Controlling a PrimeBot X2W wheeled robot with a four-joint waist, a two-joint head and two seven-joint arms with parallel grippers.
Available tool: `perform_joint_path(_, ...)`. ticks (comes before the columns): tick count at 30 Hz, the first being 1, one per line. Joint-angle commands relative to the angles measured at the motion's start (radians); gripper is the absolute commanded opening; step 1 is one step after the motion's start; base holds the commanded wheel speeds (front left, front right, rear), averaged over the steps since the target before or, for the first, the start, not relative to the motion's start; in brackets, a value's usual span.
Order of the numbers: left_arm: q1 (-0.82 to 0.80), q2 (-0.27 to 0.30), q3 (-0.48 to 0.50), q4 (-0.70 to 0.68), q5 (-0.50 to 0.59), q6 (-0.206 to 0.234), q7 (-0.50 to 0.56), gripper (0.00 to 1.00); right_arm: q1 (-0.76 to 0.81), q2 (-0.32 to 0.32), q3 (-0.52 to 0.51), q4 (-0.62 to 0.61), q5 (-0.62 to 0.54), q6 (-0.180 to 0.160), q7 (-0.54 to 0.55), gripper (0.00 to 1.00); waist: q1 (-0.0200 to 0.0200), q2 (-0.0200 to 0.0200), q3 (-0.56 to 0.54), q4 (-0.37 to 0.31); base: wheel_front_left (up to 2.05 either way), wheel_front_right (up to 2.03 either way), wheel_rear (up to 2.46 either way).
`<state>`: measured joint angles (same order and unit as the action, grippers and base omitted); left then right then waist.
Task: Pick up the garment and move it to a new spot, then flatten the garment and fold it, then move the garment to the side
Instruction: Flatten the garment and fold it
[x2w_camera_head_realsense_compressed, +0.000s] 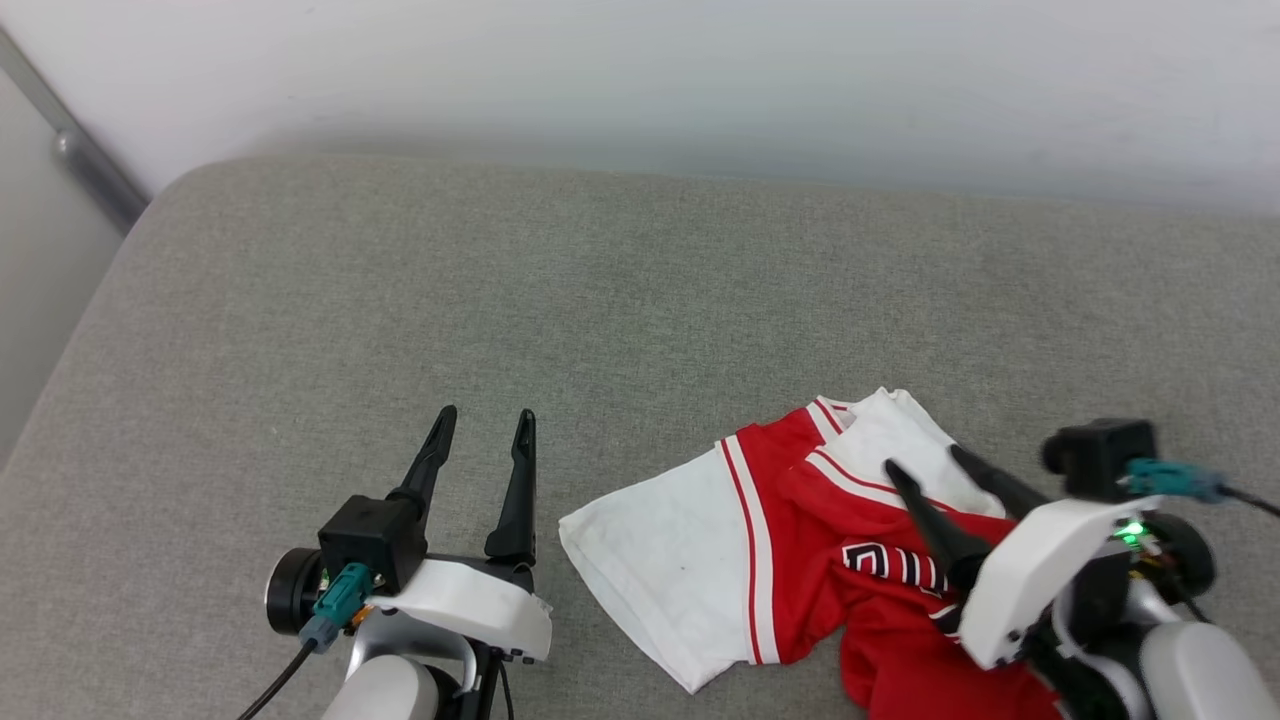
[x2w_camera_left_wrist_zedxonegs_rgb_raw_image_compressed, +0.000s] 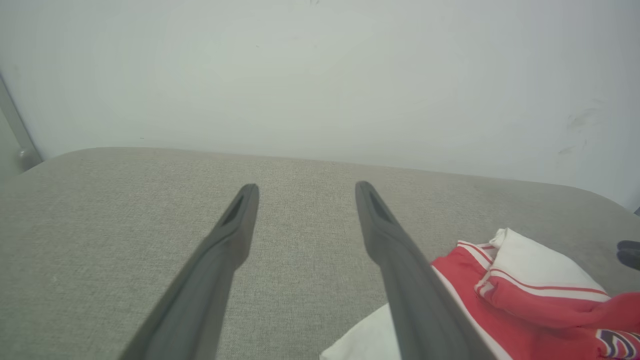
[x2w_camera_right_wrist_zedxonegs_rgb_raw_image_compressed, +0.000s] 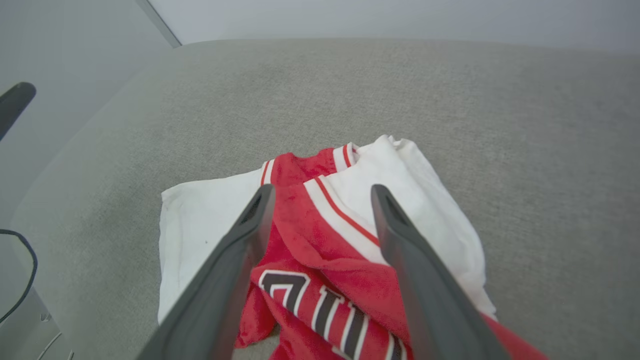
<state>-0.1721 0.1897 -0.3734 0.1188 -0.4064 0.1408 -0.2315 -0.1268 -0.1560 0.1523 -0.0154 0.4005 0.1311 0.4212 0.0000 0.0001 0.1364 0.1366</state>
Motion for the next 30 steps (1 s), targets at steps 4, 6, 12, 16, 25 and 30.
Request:
perform_joint_path(4, 0.004, 0.006, 0.002, -0.013, 0.0, 0.006, 0.0, 1.0, -0.025, -0.021, -0.096, 0.004, 0.004, -0.001, 0.011, 1.0, 0.0, -0.0001, 0.0, -0.005, 0.0, 0.0, 0.0)
perform_joint_path(6, -0.001, 0.009, -0.001, -0.02, 0.009, 0.009, 0.0, 1.0, -0.049, -0.042, -0.143, 0.022, 0.002, -0.001, 0.051, 1.0, 0.0, -0.0001, 0.009, -0.005, 0.0, 0.0, 0.0)
perform_joint_path(12, -0.033, -0.003, -0.02, -0.032, 0.016, 0.001, -0.005, 1.0, -0.142, -0.136, -0.177, 0.111, 0.054, -0.001, 0.26, 1.0, 0.0, -0.0001, 0.056, 0.013, 0.0, 0.0, 0.0)
perform_joint_path(16, -0.055, -0.014, -0.024, -0.036, 0.019, -0.001, -0.012, 1.0, -0.189, -0.177, -0.135, 0.16, 0.083, -0.001, 0.409, 1.0, 0.0, -0.0001, 0.094, 0.027, 0.0, 0.0, 0.0)
perform_joint_path(25, -0.082, -0.031, -0.024, -0.015, 0.024, -0.008, -0.026, 1.0, -0.188, -0.169, -0.045, 0.252, 0.087, -0.001, 0.596, 0.82, 0.0, -0.0001, 0.145, 0.05, 0.0, 0.0, 0.0)
perform_joint_path(30, -0.076, -0.034, -0.017, -0.001, 0.024, -0.008, -0.029, 1.0, -0.211, -0.176, -0.021, 0.252, 0.102, -0.001, 0.571, 0.0, 0.0, -0.0001, 0.136, 0.048, 0.0, 0.0, 0.0)
